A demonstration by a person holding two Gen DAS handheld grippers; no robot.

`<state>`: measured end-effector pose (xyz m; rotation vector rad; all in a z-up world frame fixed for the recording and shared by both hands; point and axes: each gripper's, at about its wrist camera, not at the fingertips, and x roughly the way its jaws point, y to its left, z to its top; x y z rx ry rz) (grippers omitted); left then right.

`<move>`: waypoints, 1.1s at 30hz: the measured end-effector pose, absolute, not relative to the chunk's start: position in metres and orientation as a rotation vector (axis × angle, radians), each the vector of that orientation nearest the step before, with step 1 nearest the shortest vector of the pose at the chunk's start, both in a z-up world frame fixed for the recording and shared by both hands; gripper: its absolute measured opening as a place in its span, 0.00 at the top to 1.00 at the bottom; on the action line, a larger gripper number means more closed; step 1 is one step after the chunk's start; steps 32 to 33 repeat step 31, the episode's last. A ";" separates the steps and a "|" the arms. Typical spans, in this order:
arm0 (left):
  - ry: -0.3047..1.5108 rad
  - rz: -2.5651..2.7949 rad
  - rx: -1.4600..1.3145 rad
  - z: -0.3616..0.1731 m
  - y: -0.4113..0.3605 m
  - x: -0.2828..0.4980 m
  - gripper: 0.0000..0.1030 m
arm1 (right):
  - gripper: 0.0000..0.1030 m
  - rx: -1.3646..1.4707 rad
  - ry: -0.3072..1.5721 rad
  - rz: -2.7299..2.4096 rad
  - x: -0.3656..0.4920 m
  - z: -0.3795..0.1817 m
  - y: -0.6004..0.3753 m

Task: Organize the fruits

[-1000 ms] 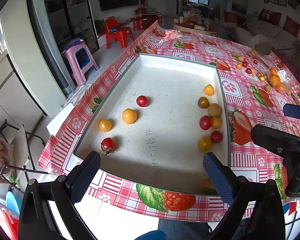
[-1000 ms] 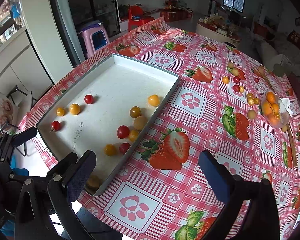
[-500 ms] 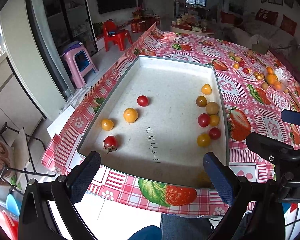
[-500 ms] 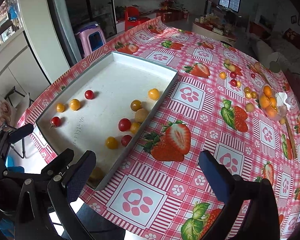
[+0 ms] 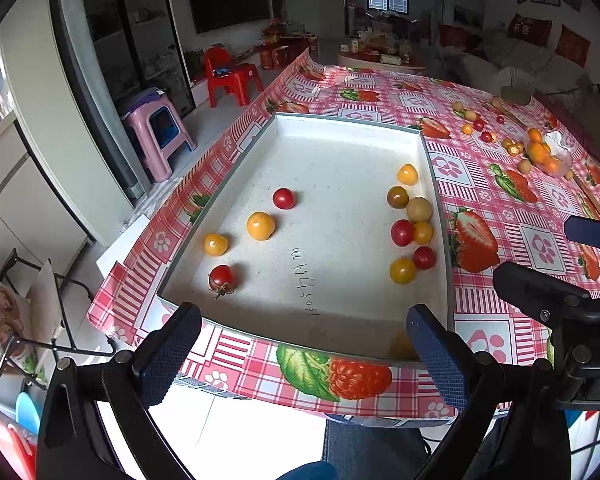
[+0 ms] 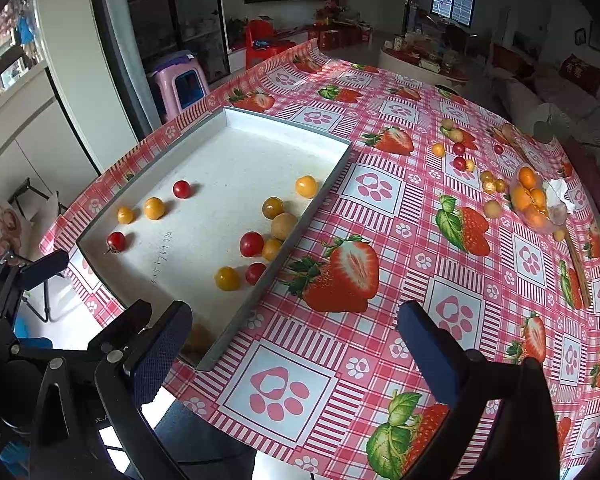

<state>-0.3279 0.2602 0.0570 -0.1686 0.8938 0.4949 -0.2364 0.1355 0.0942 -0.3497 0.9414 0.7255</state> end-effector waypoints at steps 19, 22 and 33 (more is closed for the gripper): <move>0.882 0.506 -0.145 0.058 0.255 -0.335 0.00 | 0.00 -0.335 0.940 0.730 -0.246 0.091 0.134; 0.880 0.511 -0.144 0.058 0.254 -0.335 0.00 | 0.00 -0.336 0.940 0.733 -0.245 0.091 0.134; 0.871 0.517 -0.146 0.058 0.255 -0.335 0.00 | 0.00 -0.328 0.945 0.748 -0.248 0.091 0.137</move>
